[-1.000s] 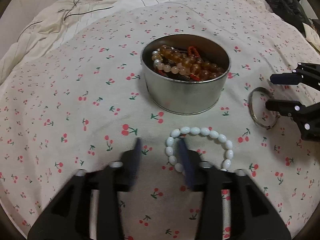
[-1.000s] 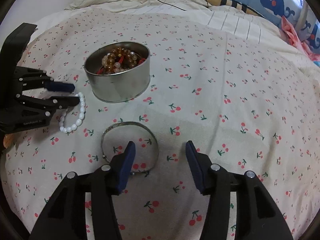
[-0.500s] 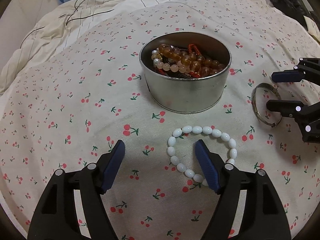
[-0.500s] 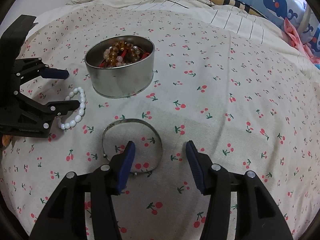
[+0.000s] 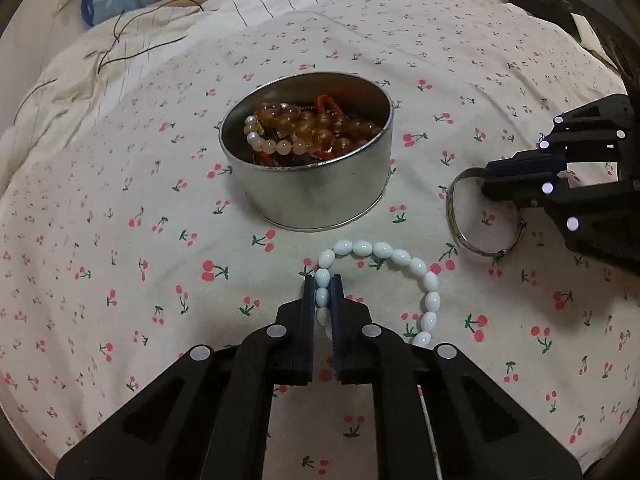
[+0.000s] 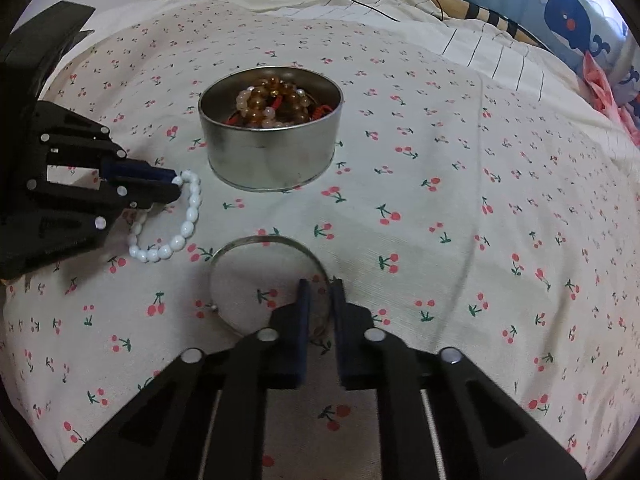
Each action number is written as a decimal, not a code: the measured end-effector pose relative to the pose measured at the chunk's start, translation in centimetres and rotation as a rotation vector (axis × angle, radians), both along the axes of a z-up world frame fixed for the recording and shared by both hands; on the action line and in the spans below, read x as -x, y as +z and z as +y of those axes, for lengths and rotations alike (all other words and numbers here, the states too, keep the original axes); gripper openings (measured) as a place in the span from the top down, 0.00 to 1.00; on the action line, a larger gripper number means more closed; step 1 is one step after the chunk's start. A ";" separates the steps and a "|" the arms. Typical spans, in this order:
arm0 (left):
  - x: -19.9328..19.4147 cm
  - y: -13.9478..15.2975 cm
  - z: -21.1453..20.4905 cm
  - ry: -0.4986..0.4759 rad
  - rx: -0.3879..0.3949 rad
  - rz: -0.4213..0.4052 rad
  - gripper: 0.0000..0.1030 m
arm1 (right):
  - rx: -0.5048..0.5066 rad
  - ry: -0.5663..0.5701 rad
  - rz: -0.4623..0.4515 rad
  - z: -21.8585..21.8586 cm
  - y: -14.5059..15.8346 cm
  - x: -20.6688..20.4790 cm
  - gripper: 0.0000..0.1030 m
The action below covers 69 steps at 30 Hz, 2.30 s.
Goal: Organize jewelry
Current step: 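Lift the white bracelet and silver bangle and carry them over the tin, then open both grippers to drop the white bracelet and bangle into the tin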
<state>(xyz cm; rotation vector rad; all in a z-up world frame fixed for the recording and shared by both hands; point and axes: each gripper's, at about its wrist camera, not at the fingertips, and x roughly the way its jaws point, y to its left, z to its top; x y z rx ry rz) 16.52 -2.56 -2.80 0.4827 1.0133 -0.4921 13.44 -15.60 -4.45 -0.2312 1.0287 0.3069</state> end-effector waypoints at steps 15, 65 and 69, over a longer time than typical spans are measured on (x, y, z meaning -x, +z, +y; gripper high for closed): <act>1.1 3.1 0.0 -0.025 0.046 -0.125 0.94 | -0.070 -0.024 -0.048 -0.8 1.8 0.0 0.96; -0.9 4.4 4.6 0.440 0.250 -0.151 0.11 | -0.110 -0.272 -0.323 0.2 8.1 -1.5 0.34; -0.4 3.9 3.7 0.464 0.269 -0.169 0.10 | -0.106 -0.309 -0.355 0.0 7.4 2.9 0.25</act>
